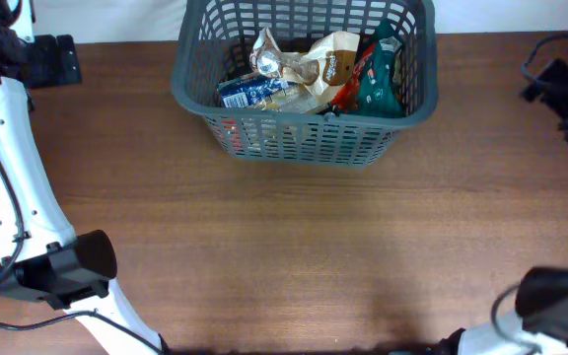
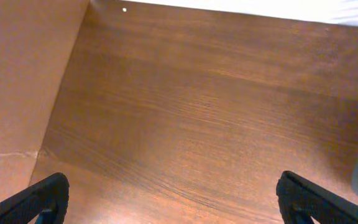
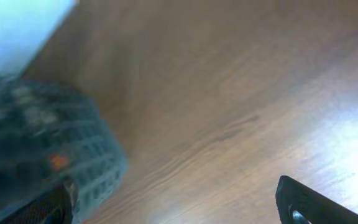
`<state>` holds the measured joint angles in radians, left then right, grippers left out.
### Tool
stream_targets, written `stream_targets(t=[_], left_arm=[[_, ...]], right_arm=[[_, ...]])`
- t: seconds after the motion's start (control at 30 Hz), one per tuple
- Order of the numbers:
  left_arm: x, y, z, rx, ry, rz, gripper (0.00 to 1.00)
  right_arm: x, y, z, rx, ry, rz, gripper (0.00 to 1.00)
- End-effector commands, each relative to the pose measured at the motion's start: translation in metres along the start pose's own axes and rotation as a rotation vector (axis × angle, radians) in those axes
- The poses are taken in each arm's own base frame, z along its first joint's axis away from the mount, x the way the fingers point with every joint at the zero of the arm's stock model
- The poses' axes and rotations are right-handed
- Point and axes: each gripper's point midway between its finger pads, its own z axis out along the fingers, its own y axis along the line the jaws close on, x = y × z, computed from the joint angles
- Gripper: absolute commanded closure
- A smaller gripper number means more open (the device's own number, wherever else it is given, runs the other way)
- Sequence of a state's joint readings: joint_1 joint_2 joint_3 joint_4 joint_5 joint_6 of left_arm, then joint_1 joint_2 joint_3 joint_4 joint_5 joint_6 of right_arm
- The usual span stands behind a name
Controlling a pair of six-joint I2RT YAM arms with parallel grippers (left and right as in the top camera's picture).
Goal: Pack container
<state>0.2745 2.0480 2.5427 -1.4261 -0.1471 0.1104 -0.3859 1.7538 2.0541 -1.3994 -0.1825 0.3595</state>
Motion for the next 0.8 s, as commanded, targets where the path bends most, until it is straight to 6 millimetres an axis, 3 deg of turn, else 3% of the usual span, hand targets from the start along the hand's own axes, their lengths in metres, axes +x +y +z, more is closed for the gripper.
stream_targets(t=[0.0, 0.1, 0.2, 0.3, 0.43, 0.5, 0.57, 0.67, 0.77], left_arm=[[0.003, 0.000, 0.002, -0.003, 0.012, -0.012, 0.01], [0.003, 0.000, 0.002, -0.003, 0.012, -0.012, 0.01], [0.003, 0.000, 0.002, -0.003, 0.012, -0.012, 0.01], [0.003, 0.000, 0.002, -0.003, 0.012, -0.011, 0.01], [0.003, 0.000, 0.002, -0.003, 0.012, -0.012, 0.01], [0.003, 0.000, 0.002, -0.003, 0.012, -0.012, 0.01], [0.003, 0.000, 0.002, -0.003, 0.012, -0.011, 0.01], [0.003, 0.000, 0.002, -0.003, 0.012, -0.012, 0.01], [0.003, 0.000, 0.002, -0.003, 0.012, -0.012, 0.01]], right_arm=[[0.030, 0.052, -0.073, -0.128, -0.135, -0.143, 0.01], [0.058, 0.077, -0.119, -0.219, -0.210, -0.232, 0.01], [0.082, 0.079, -0.166, -0.289, -0.304, -0.276, 0.01], [0.087, 0.016, -0.237, -0.126, -0.669, -0.207, 0.01], [0.097, -0.040, -0.270, -0.041, -1.018, -0.066, 0.01], [0.113, -0.057, -0.259, -0.060, -1.100, -0.033, 0.01], [0.134, -0.070, -0.227, -0.086, -1.119, -0.035, 0.01], [0.165, -0.079, -0.145, -0.117, -1.000, -0.098, 0.01], [0.183, -0.083, -0.079, -0.103, -0.877, -0.152, 0.01]])
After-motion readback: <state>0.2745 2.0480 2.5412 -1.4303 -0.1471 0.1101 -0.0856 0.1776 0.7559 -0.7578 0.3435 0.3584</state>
